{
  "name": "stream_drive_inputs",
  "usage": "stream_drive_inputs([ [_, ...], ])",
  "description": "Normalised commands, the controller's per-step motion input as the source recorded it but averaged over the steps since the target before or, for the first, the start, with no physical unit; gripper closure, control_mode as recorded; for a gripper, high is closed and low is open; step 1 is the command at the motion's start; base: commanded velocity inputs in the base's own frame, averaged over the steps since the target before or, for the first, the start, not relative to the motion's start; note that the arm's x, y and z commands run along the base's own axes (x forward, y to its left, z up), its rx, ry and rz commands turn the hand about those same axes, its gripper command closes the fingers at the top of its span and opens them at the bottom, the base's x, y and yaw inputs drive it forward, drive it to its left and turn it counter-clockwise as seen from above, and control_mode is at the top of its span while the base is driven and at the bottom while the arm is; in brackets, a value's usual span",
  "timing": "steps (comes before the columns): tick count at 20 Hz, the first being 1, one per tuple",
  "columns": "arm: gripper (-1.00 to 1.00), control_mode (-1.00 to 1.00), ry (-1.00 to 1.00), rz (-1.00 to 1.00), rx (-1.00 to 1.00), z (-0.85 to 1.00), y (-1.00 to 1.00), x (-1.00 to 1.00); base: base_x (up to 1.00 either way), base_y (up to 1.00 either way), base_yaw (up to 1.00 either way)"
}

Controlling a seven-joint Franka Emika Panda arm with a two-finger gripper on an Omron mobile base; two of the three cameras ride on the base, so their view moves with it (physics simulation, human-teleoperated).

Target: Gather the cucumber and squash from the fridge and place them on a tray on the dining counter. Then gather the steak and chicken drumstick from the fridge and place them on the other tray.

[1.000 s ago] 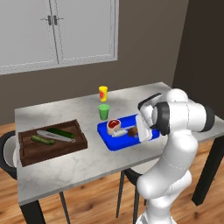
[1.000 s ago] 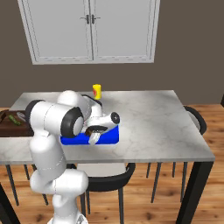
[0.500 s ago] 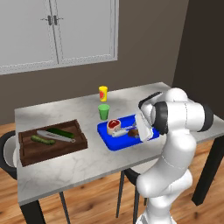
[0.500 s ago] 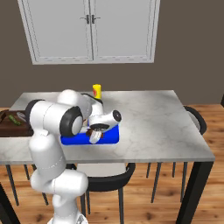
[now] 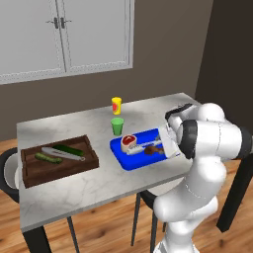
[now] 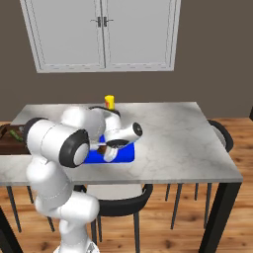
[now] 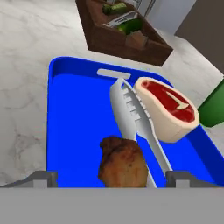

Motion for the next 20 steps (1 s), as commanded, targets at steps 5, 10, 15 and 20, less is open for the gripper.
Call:
stream_drive_inputs([
  [5,-1.0,-1.0,0.0,-0.02,0.0,1.0,-0.23,-0.53,0.0,0.0,0.0],
  [10,-1.0,-1.0,-0.02,-0.1,0.0,1.0,-0.1,-0.36,0.0,0.0,0.0],
  [15,-1.0,-1.0,-0.01,-0.22,0.0,0.95,-0.1,-0.73,0.0,0.0,0.0],
  [20,-1.0,-1.0,0.0,-0.46,0.0,0.27,-0.24,-1.0,0.0,0.0,0.0],
])
